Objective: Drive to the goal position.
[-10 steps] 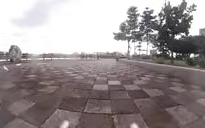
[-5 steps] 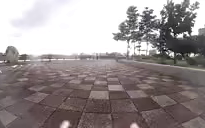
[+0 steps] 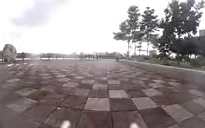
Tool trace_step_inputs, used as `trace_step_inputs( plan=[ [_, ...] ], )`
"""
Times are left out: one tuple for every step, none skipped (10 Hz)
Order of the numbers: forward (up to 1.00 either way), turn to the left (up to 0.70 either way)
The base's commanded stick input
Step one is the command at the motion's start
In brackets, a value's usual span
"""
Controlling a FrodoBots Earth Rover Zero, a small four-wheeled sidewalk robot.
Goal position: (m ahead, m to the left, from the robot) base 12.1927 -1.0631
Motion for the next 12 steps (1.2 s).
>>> trace_step_inputs(
  plan=[
    [0.7, 0.0],
    [0.7, 0.0],
    [0.7, 0.0],
    [0.7, 0.0],
    [0.7, 0.0],
    [0.7, 0.0],
    [0.7, 0.0],
    [0.7, 0.0],
    [0.7, 0.0],
    [0.7, 0.0],
    [0.7, 0.0],
    [0.7, 0.0]
  ],
)
